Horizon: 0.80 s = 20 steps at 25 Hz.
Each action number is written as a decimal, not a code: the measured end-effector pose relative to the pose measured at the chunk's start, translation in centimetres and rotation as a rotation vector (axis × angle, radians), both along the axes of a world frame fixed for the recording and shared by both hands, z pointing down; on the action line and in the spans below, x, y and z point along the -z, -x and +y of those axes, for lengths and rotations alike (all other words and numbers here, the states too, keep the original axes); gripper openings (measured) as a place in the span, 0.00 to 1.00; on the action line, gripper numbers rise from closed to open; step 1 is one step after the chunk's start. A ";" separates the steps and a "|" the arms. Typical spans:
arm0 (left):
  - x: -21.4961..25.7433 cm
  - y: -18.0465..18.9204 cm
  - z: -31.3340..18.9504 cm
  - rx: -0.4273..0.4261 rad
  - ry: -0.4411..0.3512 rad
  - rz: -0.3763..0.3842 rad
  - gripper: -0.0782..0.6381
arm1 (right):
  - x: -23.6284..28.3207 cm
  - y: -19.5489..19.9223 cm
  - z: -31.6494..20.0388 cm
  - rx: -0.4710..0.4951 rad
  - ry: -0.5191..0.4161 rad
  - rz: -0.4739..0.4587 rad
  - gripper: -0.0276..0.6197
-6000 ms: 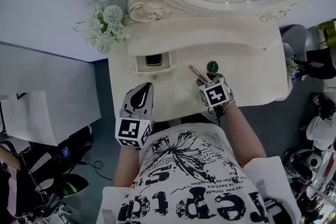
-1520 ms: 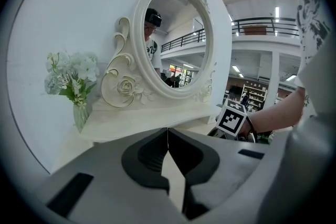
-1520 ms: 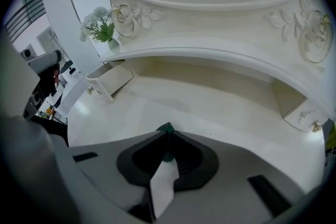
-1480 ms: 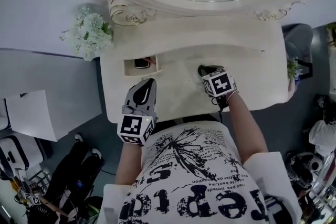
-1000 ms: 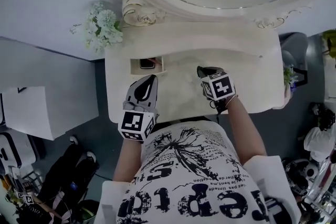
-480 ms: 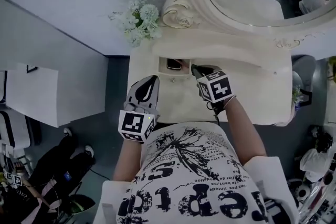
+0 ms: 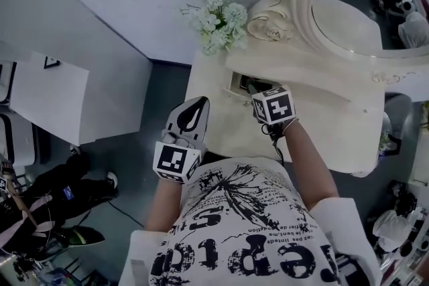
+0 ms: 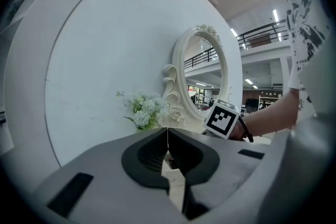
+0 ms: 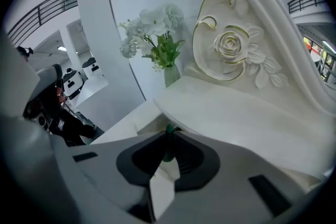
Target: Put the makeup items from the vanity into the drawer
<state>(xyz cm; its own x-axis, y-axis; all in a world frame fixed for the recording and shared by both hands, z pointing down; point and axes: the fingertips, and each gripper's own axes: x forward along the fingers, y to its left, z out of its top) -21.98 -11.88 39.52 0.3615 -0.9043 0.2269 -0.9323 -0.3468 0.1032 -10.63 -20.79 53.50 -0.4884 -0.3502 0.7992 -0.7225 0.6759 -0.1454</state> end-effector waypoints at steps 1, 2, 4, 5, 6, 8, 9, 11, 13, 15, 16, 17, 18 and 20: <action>0.1 0.4 0.1 0.004 -0.003 -0.001 0.14 | -0.2 0.3 -0.1 0.003 -0.003 0.008 0.12; 0.2 0.8 0.1 0.008 -0.006 -0.002 0.14 | -0.5 0.6 -0.1 0.004 -0.005 0.014 0.13; 0.2 1.4 0.2 0.012 -0.011 -0.003 0.14 | -0.9 0.9 0.0 0.004 0.000 0.020 0.17; 0.2 1.6 0.1 0.013 -0.012 -0.004 0.14 | -1.1 1.0 0.0 0.004 0.005 0.024 0.18; 0.2 1.8 0.1 0.014 -0.011 -0.005 0.14 | -1.2 1.1 0.0 0.004 0.008 0.029 0.18; 0.1 2.0 0.0 0.013 -0.010 -0.005 0.14 | -1.2 0.9 0.1 0.000 0.007 0.037 0.18; 0.1 2.0 -0.1 0.011 -0.011 -0.005 0.14 | -1.1 0.8 0.1 -0.003 0.004 0.039 0.19; 0.2 1.8 -0.3 0.001 -0.013 -0.006 0.14 | -0.6 0.4 0.1 -0.010 -0.004 0.035 0.19; 0.3 1.4 -0.7 -0.014 -0.017 -0.006 0.14 | 0.0 -0.2 0.1 -0.024 -0.015 0.026 0.19; 0.5 0.9 -1.1 -0.028 -0.023 -0.005 0.14 | 0.9 -0.9 -0.1 -0.044 -0.036 0.011 0.19; 0.6 0.6 -1.4 -0.035 -0.026 -0.004 0.14 | 1.5 -1.3 -0.2 -0.054 -0.050 0.001 0.19; 0.7 0.3 -1.6 -0.043 -0.030 -0.003 0.14 | 2.2 -1.7 -0.3 -0.065 -0.065 -0.009 0.18; 0.9 -0.1 -1.8 -0.051 -0.033 -0.004 0.14 | 2.9 -2.1 -0.4 -0.075 -0.083 -0.018 0.18; 1.2 -0.9 -2.2 -0.070 -0.040 -0.008 0.14 | 4.5 -3.0 -0.5 -0.100 -0.129 -0.034 0.18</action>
